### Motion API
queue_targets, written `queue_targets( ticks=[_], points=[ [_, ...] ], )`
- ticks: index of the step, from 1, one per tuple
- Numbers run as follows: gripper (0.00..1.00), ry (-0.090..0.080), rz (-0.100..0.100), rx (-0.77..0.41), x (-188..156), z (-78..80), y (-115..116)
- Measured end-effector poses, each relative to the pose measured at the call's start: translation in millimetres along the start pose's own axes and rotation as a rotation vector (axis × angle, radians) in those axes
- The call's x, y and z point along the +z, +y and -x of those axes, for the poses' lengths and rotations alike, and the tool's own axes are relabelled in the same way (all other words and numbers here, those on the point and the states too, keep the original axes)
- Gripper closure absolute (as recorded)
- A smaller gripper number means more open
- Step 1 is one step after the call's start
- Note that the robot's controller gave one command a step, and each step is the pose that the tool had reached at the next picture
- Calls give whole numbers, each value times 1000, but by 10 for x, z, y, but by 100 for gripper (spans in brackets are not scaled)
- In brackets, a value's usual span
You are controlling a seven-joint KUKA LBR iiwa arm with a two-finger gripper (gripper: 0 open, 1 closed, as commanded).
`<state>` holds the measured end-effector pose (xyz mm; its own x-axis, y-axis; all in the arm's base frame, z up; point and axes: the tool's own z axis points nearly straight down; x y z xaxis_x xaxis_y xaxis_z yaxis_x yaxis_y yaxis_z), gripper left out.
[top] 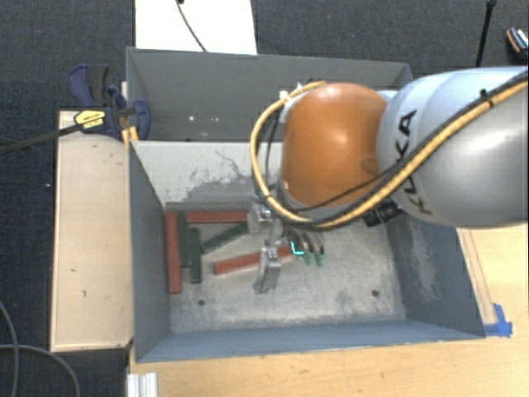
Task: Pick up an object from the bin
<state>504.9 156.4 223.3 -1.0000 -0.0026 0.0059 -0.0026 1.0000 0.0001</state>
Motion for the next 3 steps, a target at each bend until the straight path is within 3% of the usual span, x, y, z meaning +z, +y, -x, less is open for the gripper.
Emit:
queue_targets(
  ticks=[1, 2, 3],
  points=[
    [0, -1, -1, 66, 1387, 349, -216],
    [0, -11, 2, -15, 1529, 498, -93],
    [100, -14, 3, -8, 1510, 508, -90]
  ],
)
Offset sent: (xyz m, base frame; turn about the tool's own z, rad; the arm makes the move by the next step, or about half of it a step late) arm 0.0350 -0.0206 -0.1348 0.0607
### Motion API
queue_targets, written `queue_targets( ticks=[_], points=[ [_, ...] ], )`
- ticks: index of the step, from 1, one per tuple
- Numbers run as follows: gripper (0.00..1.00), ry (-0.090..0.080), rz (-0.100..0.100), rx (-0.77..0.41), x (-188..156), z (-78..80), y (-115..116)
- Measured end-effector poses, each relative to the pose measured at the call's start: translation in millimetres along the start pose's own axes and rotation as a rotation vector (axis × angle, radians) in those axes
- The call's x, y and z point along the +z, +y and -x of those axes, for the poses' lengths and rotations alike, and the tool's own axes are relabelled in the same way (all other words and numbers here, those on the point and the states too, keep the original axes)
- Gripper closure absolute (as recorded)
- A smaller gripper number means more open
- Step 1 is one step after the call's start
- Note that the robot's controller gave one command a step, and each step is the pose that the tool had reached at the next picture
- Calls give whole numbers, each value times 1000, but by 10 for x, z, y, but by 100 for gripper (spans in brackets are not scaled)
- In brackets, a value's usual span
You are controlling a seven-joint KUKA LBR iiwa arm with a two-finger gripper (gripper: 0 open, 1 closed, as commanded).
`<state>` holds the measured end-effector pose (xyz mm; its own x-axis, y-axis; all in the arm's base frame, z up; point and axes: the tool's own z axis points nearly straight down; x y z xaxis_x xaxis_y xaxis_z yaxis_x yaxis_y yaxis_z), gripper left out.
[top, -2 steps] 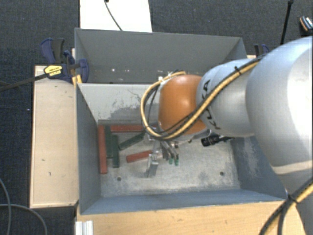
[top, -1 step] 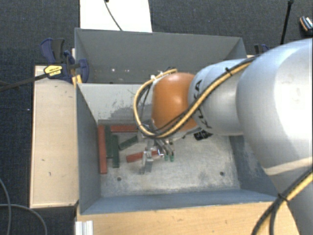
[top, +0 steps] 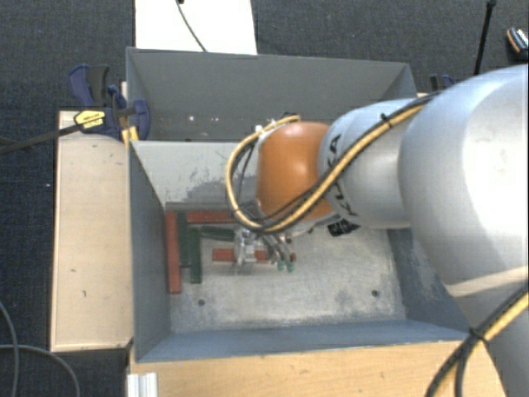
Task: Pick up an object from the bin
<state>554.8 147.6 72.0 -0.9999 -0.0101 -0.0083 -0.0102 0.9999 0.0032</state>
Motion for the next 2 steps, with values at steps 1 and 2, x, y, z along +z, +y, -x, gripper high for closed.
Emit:
queue_targets(
  ticks=[1, 2],
  points=[
    [0, 3, -1, 3, 14, -11, -2],
    [0, -2, 0, 90, -707, -244, -99]
  ],
)
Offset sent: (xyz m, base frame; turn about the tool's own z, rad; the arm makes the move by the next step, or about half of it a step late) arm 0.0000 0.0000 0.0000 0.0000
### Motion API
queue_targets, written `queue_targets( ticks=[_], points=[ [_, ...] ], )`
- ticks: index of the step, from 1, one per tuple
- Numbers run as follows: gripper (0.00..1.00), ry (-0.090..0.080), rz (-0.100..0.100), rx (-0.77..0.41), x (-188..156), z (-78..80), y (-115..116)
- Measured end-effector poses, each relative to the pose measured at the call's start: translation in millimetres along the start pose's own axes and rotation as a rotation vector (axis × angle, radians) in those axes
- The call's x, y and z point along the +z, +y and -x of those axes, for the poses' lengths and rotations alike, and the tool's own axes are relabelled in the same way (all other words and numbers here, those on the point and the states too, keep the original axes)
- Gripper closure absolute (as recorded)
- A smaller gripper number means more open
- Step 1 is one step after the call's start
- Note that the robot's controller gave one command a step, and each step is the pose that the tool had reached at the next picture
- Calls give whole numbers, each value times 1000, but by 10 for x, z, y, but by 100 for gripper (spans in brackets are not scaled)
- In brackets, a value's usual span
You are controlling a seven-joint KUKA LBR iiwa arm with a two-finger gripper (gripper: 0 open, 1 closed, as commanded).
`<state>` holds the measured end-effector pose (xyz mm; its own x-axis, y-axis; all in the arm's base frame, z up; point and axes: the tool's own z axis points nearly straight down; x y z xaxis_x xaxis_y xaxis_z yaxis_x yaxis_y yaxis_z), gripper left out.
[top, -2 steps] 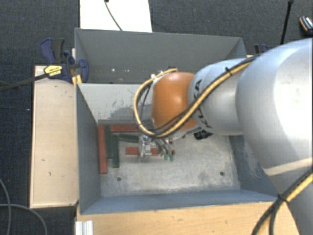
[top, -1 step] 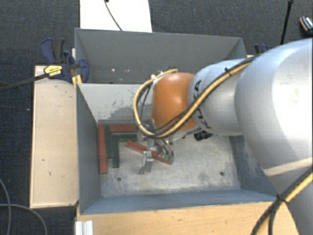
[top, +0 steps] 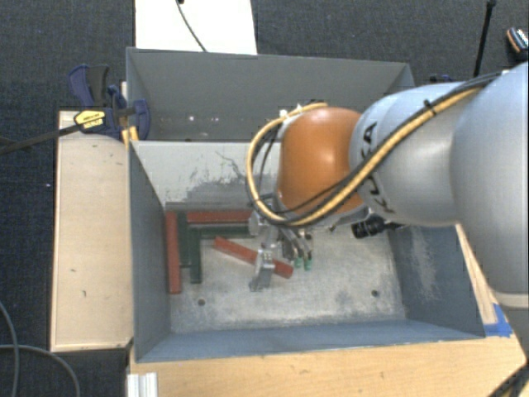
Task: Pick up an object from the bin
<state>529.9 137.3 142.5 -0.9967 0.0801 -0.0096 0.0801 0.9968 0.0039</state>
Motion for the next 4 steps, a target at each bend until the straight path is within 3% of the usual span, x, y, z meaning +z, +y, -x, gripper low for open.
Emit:
queue_targets(
  ticks=[1, 2, 3, 4],
  points=[
    [0, 10, -5, 211, 737, 150, 23],
    [100, 7, -2, 214, 713, 161, 29],
    [0, 8, -3, 214, 722, 157, 25],
    [100, 8, -3, 216, 721, 157, 25]
  ],
)
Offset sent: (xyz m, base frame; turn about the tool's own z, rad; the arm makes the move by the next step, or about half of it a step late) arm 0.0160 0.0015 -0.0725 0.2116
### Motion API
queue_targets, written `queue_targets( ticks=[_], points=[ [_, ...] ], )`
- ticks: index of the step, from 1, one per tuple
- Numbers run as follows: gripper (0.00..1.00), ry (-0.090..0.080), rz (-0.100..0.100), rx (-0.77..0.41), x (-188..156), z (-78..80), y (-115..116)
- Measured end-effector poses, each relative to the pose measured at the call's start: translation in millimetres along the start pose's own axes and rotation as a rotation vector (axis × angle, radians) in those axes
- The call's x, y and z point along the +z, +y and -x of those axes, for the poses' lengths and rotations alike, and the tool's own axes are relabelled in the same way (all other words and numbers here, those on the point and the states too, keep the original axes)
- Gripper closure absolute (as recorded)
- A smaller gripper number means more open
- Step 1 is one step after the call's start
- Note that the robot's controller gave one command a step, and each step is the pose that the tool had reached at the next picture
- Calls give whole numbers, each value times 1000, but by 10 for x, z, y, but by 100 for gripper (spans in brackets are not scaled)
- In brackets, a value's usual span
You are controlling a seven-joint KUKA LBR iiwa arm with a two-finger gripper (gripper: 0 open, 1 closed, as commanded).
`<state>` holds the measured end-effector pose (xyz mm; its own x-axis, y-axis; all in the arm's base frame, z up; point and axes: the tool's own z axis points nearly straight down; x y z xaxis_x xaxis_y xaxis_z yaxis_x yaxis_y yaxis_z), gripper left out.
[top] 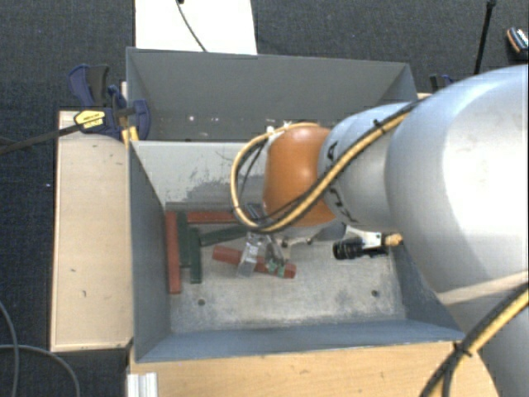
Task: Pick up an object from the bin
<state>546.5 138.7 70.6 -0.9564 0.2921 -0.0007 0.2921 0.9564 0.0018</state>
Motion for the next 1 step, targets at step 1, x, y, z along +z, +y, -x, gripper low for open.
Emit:
queue_targets(
  ticks=[1],
  points=[
    [100, -7, 3, 21, -1575, -90, -136]
  ],
)
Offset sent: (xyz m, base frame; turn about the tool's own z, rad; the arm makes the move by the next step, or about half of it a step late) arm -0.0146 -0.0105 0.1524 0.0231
